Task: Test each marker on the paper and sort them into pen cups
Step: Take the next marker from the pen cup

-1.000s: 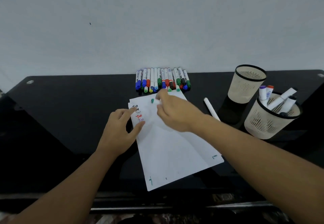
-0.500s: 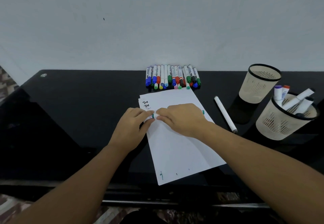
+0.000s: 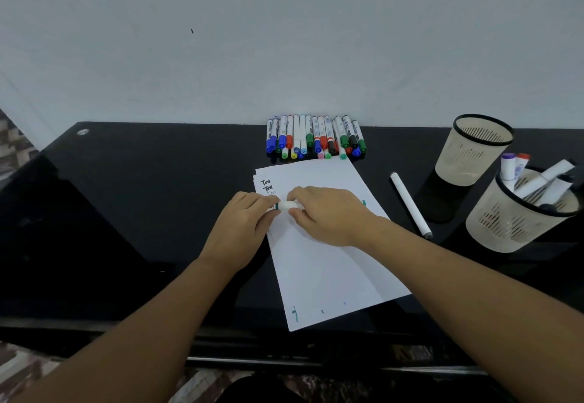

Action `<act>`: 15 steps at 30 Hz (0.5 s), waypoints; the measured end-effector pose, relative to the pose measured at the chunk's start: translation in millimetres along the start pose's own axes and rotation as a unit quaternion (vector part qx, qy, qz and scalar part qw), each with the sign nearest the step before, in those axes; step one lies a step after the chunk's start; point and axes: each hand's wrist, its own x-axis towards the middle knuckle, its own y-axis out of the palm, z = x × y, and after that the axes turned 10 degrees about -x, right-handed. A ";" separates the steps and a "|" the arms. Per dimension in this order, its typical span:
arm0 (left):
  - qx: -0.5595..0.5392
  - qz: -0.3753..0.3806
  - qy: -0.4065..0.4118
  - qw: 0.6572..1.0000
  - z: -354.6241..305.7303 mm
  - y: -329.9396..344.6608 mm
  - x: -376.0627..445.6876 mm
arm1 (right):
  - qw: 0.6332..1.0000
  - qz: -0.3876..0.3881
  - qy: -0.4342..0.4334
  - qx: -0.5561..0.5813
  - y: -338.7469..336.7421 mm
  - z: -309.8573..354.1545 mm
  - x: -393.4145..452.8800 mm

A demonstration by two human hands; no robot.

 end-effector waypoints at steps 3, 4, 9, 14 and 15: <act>0.004 0.007 0.008 1.000 0.7 -0.8 -0.6 | 0.999 0.002 -0.021 -0.049 -1.5 -1.1 -1.8; 0.005 0.010 0.011 1.000 0.5 -0.6 -0.7 | 0.998 0.002 -0.022 -0.057 -1.4 -1.7 -1.9; 0.011 0.014 0.016 1.000 -2.0 -0.7 -0.9 | 0.995 -0.008 -0.023 -0.098 -1.5 -1.3 -1.9; -0.004 0.024 -0.027 0.999 -2.4 -0.5 0.9 | 0.998 -0.005 -0.001 -0.067 -1.4 -2.1 -1.5; -0.008 0.021 -0.051 0.998 -2.4 -1.0 1.3 | 0.999 -0.003 0.007 -0.037 -3.6 -0.5 -1.1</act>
